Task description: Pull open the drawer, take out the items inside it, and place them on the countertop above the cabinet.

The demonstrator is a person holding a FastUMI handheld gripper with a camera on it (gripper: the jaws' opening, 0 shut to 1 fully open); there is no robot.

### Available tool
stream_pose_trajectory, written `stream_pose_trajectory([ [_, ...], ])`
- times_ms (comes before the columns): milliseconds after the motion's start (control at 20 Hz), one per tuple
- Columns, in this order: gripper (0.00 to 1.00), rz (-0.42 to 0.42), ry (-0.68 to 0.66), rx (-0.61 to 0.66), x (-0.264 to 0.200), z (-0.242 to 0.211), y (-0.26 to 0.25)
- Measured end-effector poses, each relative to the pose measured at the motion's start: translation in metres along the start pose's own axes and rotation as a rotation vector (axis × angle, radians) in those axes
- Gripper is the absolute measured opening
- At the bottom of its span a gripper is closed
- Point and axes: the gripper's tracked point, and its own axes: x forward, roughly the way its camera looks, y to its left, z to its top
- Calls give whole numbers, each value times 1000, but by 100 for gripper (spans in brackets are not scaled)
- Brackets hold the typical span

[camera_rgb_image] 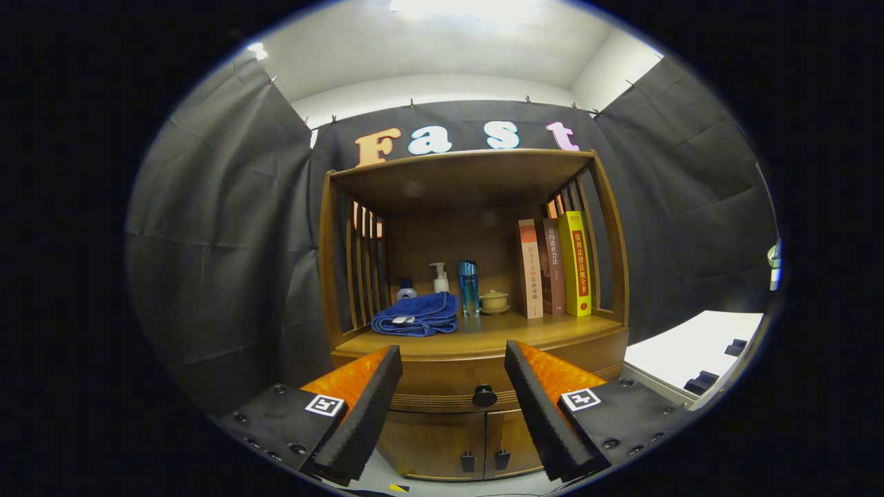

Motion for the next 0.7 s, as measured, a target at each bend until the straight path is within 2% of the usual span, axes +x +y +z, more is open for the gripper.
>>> stream_pose_trajectory([
  [700,98,-31,-19,37,5,1,-22],
])
